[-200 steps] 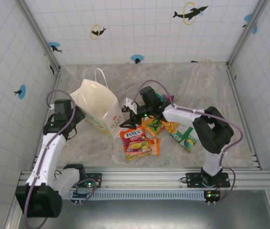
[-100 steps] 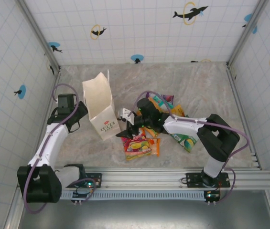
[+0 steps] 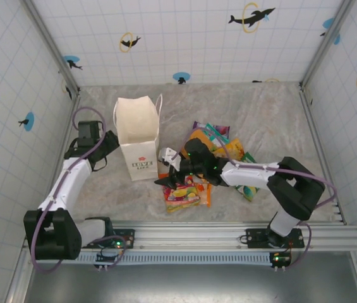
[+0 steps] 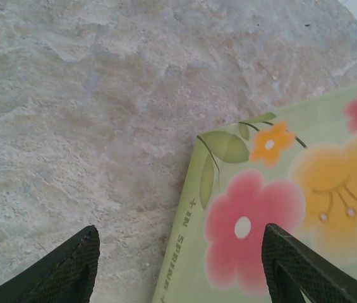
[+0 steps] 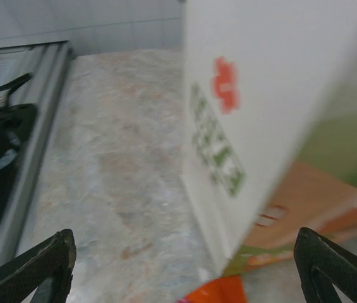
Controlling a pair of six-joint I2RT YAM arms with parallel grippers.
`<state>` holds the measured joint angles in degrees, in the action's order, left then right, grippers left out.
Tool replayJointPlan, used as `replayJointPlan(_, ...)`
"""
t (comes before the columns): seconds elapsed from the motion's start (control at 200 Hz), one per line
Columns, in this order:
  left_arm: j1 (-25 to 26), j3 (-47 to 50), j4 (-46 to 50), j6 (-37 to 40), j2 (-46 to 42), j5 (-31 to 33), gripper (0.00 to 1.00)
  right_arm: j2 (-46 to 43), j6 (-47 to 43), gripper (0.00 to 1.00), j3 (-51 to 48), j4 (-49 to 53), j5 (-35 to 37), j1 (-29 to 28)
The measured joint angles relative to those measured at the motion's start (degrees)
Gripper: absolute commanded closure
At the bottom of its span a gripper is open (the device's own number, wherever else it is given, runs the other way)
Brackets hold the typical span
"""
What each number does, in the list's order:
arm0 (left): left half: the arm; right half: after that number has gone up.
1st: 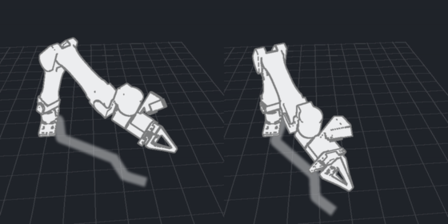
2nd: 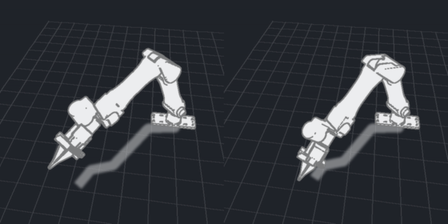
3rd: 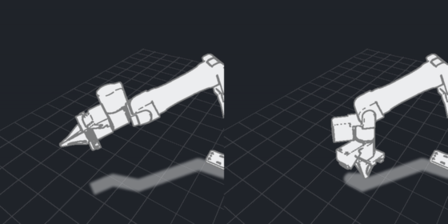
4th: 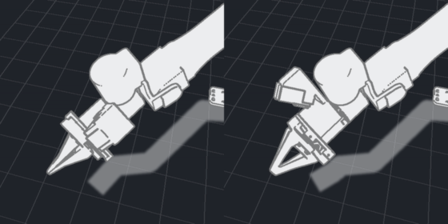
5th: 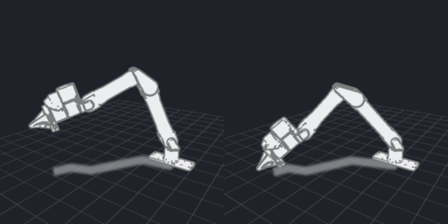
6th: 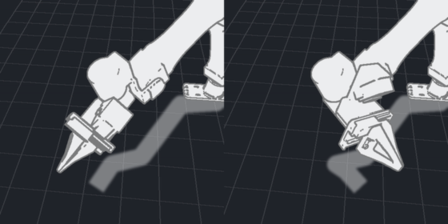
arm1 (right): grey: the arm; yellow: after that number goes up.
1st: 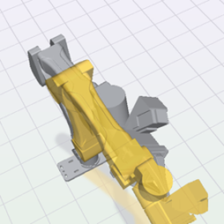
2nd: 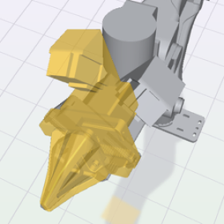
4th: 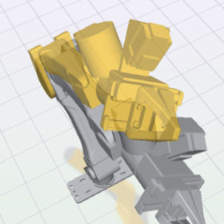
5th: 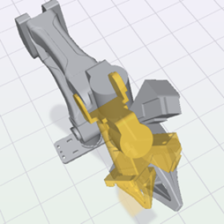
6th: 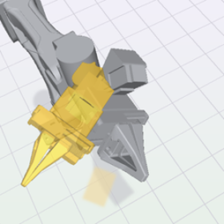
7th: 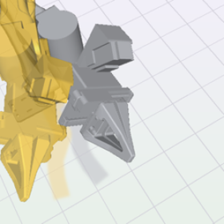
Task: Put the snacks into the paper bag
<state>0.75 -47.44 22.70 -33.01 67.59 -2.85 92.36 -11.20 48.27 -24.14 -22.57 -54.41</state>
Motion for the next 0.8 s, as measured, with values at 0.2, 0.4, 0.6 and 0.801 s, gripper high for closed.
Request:
replayJointPlan(0.2,-2.49,0.00,0.61,-0.07,-0.33,0.74,0.28,-1.64,1.51,0.06,-1.64,-2.95,8.94,0.66)
replayJointPlan(0.4,-2.54,-1.09,3.78,0.00,-0.76,1.77,0.28,-0.61,2.01,0.06,-1.05,-4.39,10.84,0.76)
replayJointPlan(0.6,-2.54,-8.37,11.23,1.09,-5.31,4.28,0.29,-0.37,3.56,0.05,-0.94,-4.76,12.31,0.81)
replayJointPlan(0.801,-2.54,-11.69,16.83,2.84,-14.99,4.39,0.32,-0.37,7.98,0.07,-0.15,-3.78,12.90,1.16)
